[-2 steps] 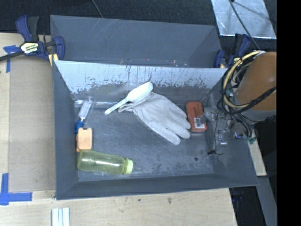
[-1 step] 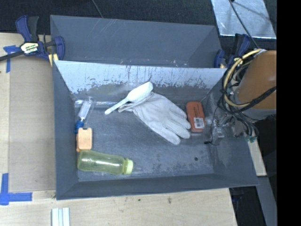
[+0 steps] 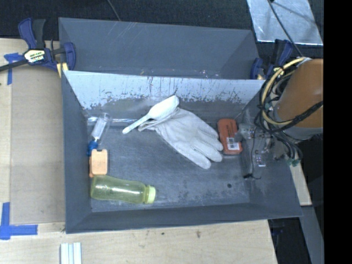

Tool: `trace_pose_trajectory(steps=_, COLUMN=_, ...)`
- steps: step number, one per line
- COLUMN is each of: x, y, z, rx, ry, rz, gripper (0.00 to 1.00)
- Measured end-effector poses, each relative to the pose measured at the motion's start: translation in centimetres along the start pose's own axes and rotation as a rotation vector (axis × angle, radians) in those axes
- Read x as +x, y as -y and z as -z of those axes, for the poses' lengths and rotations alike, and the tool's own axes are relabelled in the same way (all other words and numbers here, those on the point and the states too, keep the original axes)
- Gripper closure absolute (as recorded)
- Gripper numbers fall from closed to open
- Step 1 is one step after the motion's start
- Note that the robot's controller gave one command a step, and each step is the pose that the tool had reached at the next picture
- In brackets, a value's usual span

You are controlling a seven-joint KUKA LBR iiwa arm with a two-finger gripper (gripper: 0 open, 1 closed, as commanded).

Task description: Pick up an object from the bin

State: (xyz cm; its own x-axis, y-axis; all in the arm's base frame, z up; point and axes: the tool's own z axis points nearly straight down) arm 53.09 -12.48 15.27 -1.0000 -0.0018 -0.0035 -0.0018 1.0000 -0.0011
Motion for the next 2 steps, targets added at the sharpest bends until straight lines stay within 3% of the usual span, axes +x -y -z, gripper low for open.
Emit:
trace_pose_trajectory(steps=1, x=0.0, y=0.0, z=0.0, rx=0.000, ry=0.000, rz=0.000, gripper=0.00)
trace_pose_trajectory(steps=2, x=-2.4, y=-3.1, z=-4.1, rx=0.001, ry=0.004, rz=-0.053, gripper=0.00)
